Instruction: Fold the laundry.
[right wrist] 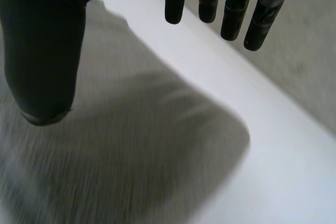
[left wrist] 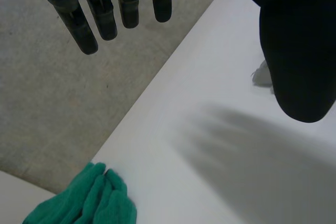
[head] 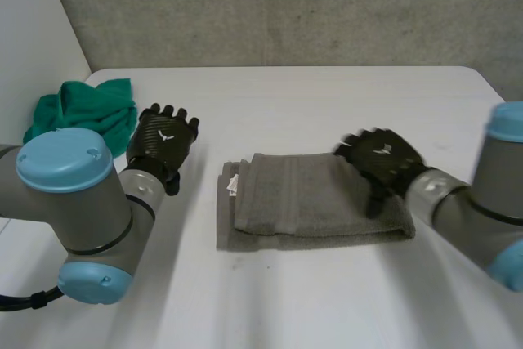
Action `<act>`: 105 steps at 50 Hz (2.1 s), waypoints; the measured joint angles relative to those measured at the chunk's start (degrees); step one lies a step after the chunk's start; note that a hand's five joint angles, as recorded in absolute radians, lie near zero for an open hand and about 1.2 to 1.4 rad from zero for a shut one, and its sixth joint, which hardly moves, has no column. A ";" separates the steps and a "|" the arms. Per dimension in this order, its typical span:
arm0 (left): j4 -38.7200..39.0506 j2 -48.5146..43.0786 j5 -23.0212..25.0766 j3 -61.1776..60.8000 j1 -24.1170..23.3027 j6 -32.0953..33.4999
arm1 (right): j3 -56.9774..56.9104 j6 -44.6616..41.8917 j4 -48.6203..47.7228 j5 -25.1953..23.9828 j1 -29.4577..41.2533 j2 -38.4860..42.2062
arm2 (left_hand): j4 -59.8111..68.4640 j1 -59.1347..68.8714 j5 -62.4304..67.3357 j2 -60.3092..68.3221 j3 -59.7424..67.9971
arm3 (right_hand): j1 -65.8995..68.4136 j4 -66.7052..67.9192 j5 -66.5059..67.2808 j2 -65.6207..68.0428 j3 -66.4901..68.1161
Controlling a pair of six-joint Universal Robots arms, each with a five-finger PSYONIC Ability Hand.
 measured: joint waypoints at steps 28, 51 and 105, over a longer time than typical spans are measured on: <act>-0.08 3.25 -0.43 -0.29 -4.06 -1.05 | -2.59 -4.22 -2.34 1.13 5.23 -1.55 | 0.00 0.00 0.00 0.00 0.00 | 42.79 54.59 52.73 54.56 55.29; -2.56 1.86 2.23 8.87 -6.03 -17.40 | -9.91 17.55 3.41 2.62 10.68 -0.40 | 0.00 0.00 0.00 0.00 0.00 | 0.04 0.00 -0.04 0.08 0.11; -26.31 10.79 23.48 17.79 -5.14 -29.99 | 5.02 32.33 4.40 6.26 6.76 -3.47 | 0.00 0.00 0.00 0.00 0.00 | -0.67 0.02 -0.04 0.08 0.11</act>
